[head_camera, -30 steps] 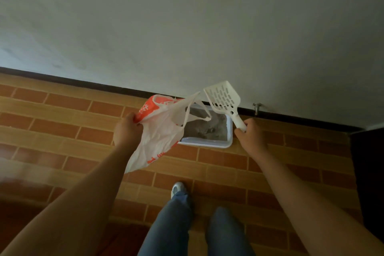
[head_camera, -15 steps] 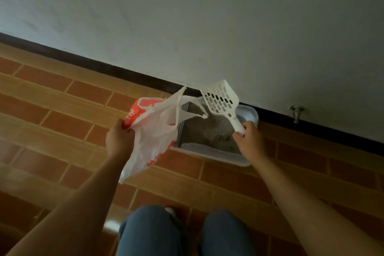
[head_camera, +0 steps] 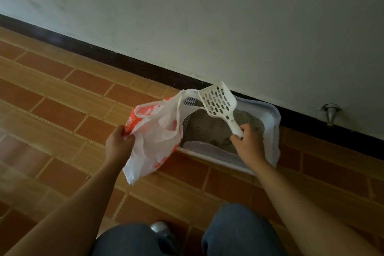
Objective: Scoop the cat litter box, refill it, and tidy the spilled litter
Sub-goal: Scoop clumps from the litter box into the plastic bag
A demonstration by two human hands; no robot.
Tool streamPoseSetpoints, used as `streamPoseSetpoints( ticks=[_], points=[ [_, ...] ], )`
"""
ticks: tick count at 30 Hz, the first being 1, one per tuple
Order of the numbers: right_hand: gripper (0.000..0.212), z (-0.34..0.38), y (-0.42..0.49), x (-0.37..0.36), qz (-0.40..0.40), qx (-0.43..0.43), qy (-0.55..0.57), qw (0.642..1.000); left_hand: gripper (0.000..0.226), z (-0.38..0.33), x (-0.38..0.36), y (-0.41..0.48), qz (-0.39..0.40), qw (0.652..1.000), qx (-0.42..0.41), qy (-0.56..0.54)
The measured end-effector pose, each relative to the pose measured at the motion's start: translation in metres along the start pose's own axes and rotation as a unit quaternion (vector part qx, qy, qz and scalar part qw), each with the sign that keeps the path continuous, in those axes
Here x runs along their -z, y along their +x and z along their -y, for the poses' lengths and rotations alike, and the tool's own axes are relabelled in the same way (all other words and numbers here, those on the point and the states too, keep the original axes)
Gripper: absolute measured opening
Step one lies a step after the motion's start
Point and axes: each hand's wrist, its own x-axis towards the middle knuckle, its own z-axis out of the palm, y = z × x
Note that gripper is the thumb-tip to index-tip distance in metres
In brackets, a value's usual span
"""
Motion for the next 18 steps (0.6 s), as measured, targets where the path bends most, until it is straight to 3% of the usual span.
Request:
streamPoseSetpoints(
  ticks=[6,11,18],
  points=[
    [0.021,-0.009,0.002,-0.010,0.012,0.002,-0.028,1.000,0.010,0.013,-0.006,-0.006,0.093,0.994,-0.009,0.054],
    [0.024,-0.011,0.006,-0.031,0.026,-0.010,0.030,0.999,0.048,0.014,0.000,-0.004,0.201,0.977,-0.024,0.064],
    [0.028,-0.012,0.002,-0.046,0.017,0.008,0.027,0.999,0.020,0.015,0.002,0.002,0.231,0.945,-0.074,0.221]
  ],
)
